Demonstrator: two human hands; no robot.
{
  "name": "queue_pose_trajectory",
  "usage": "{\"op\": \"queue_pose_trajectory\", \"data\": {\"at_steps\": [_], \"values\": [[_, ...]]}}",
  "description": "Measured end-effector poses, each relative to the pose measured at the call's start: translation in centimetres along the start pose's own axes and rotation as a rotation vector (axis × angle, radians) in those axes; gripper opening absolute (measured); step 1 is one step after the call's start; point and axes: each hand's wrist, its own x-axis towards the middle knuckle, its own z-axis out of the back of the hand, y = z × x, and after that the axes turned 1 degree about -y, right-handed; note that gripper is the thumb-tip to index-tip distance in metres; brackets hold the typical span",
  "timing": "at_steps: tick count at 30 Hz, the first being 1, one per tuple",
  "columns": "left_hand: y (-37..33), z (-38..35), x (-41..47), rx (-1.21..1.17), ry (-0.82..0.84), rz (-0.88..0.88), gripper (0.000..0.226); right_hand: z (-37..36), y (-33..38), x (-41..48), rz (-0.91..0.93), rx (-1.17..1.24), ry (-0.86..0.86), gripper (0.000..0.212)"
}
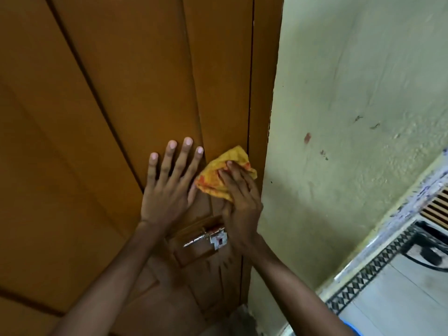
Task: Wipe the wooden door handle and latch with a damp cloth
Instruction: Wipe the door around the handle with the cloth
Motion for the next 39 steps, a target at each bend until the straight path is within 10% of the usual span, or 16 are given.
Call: {"op": "queue_pose_trajectory", "data": {"at_steps": [39], "values": [[-0.2, -0.2, -0.2, 0.060, -0.070, -0.012, 0.064, 4.2, 0.7, 1.1, 0.046, -0.229, 0.363, 0.077]]}}
